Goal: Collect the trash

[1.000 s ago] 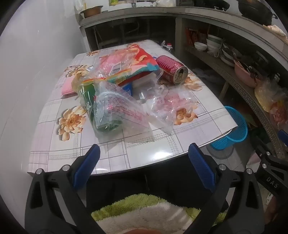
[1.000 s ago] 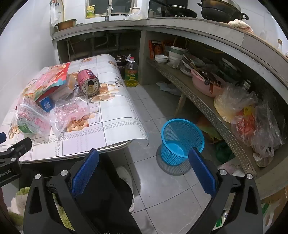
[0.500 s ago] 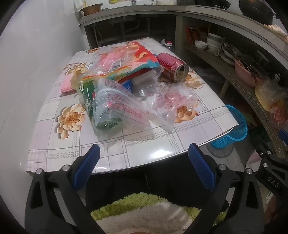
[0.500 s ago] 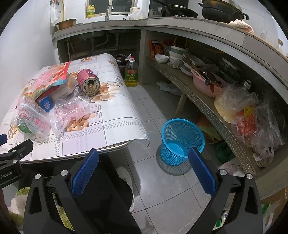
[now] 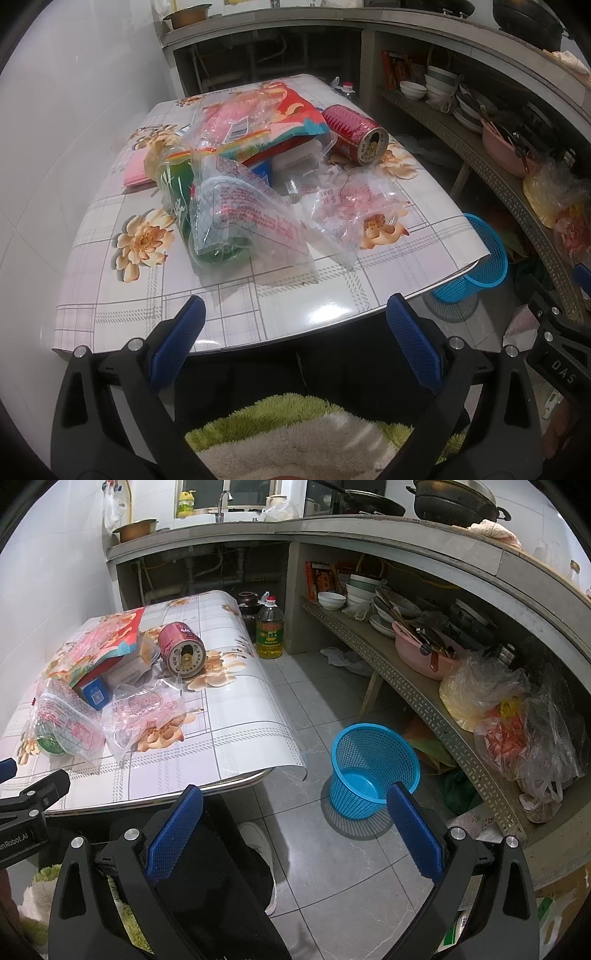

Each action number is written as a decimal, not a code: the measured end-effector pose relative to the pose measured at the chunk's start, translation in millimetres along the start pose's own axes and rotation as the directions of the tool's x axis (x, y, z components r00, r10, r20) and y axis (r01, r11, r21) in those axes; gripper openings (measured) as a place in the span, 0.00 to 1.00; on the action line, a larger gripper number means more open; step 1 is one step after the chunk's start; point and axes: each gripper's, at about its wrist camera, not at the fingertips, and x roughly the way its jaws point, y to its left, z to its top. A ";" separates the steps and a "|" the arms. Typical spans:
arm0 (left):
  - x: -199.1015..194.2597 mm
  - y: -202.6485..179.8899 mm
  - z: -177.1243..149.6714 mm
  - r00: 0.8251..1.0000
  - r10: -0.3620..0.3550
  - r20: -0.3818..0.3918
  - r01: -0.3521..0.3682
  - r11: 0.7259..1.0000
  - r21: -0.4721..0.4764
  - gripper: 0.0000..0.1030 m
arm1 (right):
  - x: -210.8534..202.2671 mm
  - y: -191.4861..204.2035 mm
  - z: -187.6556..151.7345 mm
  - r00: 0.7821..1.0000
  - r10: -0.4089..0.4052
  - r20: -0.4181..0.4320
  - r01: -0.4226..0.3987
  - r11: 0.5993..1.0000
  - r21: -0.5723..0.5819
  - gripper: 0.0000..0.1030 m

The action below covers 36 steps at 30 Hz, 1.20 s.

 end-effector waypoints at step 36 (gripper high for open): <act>1.0 2.1 2.7 1.000 -0.005 -0.010 0.005 1.000 0.000 0.92 | 4.6 3.3 2.5 1.000 0.016 -0.011 -0.016 1.000 0.009 0.94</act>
